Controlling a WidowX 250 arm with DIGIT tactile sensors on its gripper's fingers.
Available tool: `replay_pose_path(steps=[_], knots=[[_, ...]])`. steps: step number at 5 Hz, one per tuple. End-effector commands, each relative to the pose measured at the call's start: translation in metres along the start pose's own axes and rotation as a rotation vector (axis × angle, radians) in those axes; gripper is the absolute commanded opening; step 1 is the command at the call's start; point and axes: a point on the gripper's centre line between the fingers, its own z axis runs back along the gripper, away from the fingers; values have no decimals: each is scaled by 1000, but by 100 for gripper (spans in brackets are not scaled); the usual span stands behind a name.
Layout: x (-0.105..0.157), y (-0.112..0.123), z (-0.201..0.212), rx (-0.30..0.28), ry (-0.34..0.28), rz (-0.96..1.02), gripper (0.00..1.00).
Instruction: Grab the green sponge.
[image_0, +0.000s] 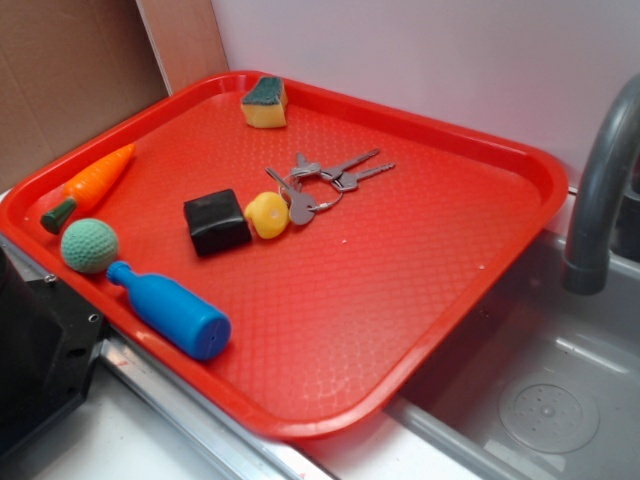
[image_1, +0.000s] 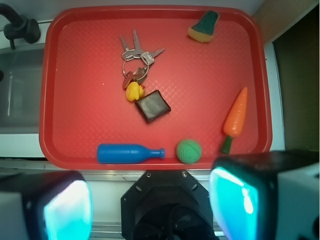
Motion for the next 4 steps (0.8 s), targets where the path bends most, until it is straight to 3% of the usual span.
replay_pose_path(steps=[1, 2, 3, 4], knots=[[0, 0, 0, 0, 0, 0, 100], [30, 48, -47, 7, -60, 224, 100], [67, 77, -68, 26, -158, 338, 100], [95, 86, -90, 37, -206, 366, 100]])
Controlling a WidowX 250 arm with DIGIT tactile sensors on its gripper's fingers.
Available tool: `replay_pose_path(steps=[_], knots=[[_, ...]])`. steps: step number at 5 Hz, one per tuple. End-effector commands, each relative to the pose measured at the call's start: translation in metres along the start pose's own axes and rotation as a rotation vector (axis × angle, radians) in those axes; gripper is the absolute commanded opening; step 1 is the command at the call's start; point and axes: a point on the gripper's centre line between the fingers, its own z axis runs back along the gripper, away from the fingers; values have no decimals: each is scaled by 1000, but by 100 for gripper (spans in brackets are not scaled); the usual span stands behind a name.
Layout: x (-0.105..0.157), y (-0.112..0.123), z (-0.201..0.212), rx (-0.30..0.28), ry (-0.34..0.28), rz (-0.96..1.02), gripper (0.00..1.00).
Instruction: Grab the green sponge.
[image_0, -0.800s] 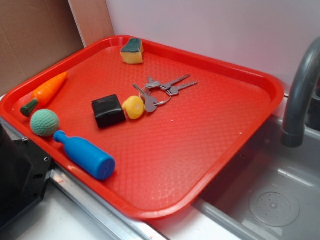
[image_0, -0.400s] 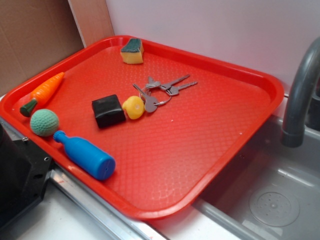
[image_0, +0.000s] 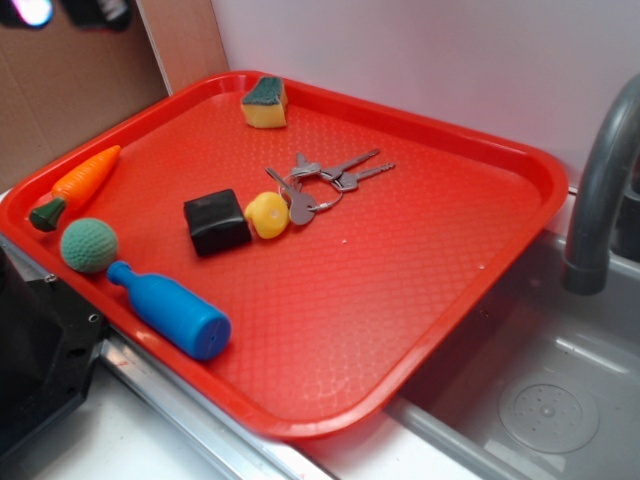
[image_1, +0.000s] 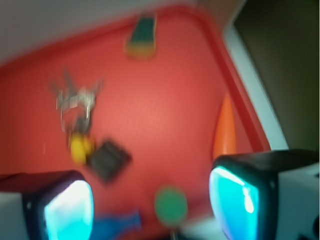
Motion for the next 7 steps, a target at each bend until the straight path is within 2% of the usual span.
replay_pose_path(steps=[1, 2, 3, 4, 5, 6, 7], knots=[[55, 6, -47, 0, -101, 26, 100], [79, 20, -79, 97, -103, 68, 100], [96, 27, -101, 45, -103, 23, 100], [115, 21, -115, 18, -115, 11, 100], [129, 3, -132, 18, -87, 1, 100], [125, 15, -156, 58, -63, 63, 100], [125, 13, -157, 59, -49, 74, 97]])
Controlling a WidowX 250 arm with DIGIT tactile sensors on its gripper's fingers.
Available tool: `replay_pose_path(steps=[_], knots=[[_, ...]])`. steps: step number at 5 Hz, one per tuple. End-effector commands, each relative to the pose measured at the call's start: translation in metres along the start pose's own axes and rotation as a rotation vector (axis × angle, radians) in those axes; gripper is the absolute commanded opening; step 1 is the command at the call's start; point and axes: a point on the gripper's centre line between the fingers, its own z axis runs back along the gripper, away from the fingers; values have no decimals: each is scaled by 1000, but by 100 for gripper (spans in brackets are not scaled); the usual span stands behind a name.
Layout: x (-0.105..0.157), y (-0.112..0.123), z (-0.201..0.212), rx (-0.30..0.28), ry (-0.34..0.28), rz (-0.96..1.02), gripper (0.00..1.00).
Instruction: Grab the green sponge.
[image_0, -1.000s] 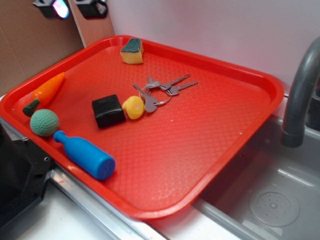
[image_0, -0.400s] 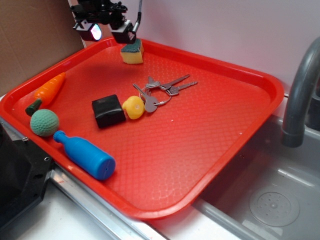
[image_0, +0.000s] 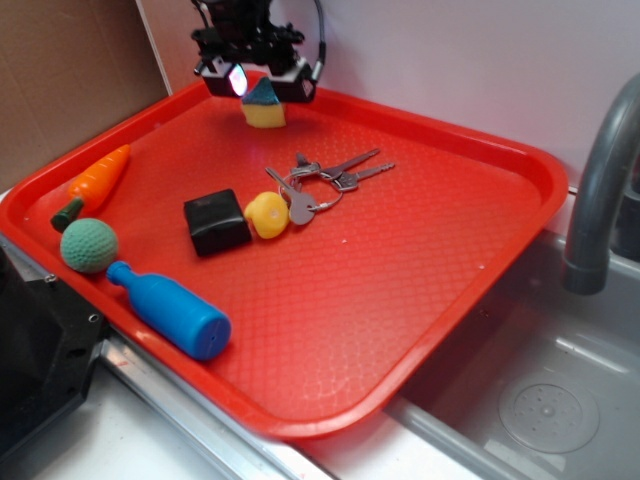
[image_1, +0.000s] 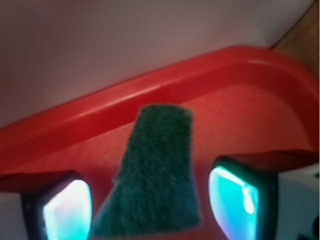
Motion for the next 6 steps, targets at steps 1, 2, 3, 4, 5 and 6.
replay_pose_path(steps=[1, 2, 3, 4, 5, 6], knots=[[18, 13, 12, 36, -8, 4, 0], [16, 18, 25, 57, 41, -5, 0], [-17, 14, 58, 95, 129, -36, 0], [-61, 2, 114, 128, 169, -43, 0], [-109, 1, 174, 94, 115, -66, 0], [-144, -9, 224, 66, 45, -84, 0]])
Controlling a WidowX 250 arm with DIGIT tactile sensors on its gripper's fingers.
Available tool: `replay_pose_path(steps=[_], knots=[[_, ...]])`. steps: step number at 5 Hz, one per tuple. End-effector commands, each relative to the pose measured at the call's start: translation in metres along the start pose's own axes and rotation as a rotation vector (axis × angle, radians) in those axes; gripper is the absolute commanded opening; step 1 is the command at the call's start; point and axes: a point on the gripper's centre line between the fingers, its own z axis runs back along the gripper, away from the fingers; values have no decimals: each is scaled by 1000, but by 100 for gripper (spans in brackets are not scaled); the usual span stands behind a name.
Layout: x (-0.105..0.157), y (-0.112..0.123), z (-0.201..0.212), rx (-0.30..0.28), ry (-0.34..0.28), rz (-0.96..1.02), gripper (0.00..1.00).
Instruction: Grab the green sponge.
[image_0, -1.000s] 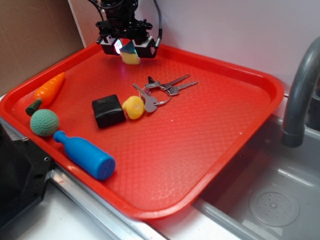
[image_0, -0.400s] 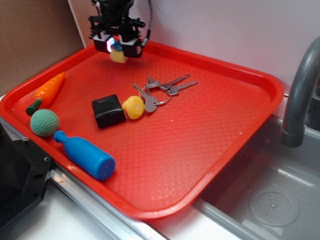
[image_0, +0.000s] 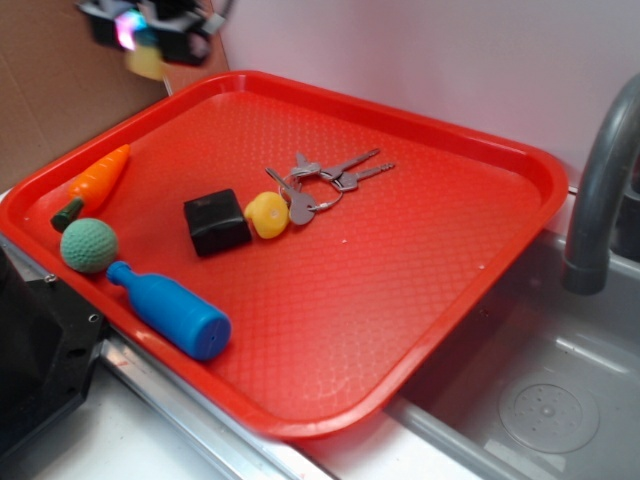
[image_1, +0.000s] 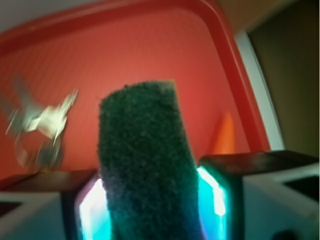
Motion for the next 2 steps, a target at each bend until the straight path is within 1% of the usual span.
replay_pose_path(steps=[1, 2], knots=[[-42, -17, 63, -107, -83, -54, 0], [-38, -13, 62, -110, -80, -103, 0]])
